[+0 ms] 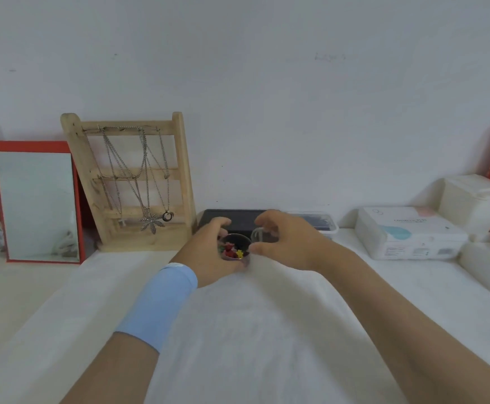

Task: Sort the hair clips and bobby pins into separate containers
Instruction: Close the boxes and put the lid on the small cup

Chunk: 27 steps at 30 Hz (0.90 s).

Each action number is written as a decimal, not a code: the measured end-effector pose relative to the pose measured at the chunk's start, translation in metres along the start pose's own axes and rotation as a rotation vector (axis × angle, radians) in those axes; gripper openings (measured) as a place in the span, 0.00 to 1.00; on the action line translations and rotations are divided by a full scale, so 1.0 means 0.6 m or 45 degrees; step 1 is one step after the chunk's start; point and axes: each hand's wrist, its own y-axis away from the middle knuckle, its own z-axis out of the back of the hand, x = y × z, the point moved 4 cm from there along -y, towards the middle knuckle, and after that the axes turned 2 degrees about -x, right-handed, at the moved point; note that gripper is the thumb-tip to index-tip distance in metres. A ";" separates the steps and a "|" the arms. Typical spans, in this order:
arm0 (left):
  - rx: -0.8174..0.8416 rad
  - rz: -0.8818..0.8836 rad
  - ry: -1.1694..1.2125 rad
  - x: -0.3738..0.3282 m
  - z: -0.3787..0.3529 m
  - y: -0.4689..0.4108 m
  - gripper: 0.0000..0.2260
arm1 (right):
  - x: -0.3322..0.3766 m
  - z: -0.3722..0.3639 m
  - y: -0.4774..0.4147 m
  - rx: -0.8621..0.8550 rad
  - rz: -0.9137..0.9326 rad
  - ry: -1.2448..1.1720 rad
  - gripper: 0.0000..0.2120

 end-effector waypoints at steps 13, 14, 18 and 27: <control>0.361 0.050 0.492 0.017 -0.054 -0.012 0.22 | -0.022 -0.044 0.008 0.073 0.081 0.000 0.33; 0.316 0.080 0.536 0.013 -0.050 -0.014 0.15 | -0.021 -0.044 0.006 0.059 0.092 0.004 0.33; 0.090 0.115 0.311 0.008 -0.040 -0.024 0.11 | -0.014 -0.051 0.006 0.093 0.115 0.010 0.26; 0.008 -0.066 -0.153 -0.017 -0.037 -0.016 0.13 | -0.037 -0.042 0.006 0.220 -0.007 -0.178 0.33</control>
